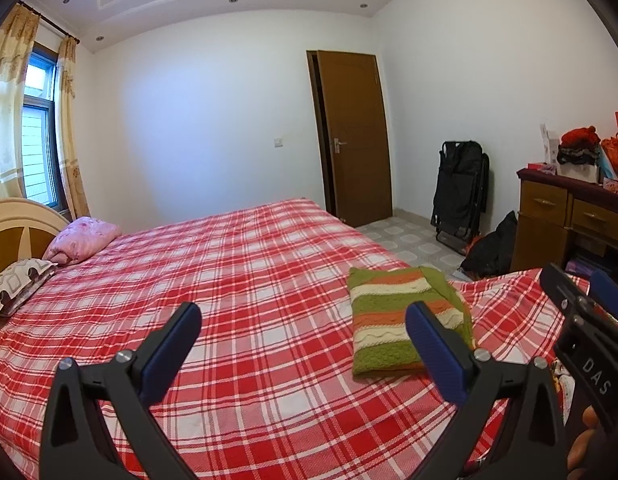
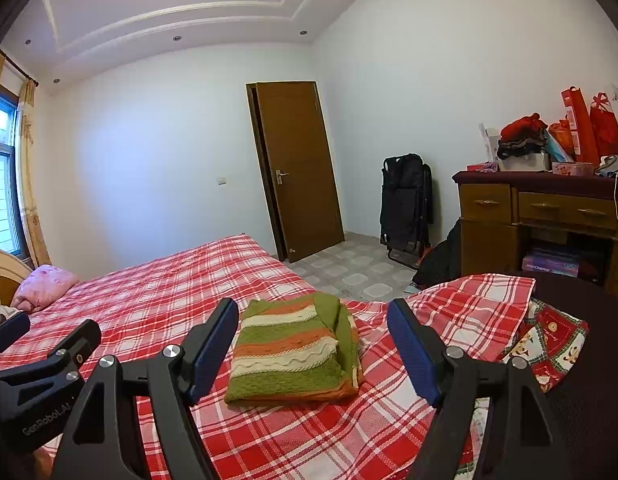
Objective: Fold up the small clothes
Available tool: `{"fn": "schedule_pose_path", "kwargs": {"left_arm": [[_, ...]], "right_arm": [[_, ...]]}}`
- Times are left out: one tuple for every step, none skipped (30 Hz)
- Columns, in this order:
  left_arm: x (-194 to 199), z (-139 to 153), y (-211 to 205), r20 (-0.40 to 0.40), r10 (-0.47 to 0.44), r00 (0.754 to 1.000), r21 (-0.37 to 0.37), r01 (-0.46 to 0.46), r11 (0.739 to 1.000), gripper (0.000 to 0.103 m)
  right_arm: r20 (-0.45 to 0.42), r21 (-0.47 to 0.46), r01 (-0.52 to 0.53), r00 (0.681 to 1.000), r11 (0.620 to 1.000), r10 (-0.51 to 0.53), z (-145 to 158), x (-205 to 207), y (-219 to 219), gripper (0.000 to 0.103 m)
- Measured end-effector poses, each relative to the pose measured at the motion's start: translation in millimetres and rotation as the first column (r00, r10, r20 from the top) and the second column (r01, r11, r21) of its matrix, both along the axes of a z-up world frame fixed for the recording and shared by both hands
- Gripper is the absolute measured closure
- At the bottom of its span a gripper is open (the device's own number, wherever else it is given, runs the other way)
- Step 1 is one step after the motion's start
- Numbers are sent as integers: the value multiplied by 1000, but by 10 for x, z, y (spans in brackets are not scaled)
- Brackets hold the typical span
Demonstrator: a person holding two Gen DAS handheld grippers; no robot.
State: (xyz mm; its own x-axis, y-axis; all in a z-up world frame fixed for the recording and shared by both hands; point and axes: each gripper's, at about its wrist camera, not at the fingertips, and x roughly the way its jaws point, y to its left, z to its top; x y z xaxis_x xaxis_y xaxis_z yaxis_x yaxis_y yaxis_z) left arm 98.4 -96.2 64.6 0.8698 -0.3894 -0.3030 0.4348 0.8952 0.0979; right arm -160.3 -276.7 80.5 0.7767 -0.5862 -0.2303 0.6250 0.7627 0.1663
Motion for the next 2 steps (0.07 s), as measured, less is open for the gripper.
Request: {"fn": "schedule_pose_path", "kwargs": {"left_arm": [[3, 0, 1, 1, -1, 1000, -1, 1, 1000, 0], [16, -2, 2, -3, 0, 1000, 1, 0, 1000, 0]], "right_arm": [[-2, 2, 1, 1000, 1000, -1, -7, 2, -10, 25], [-2, 2, 1, 1000, 1000, -1, -7, 2, -10, 25]]}}
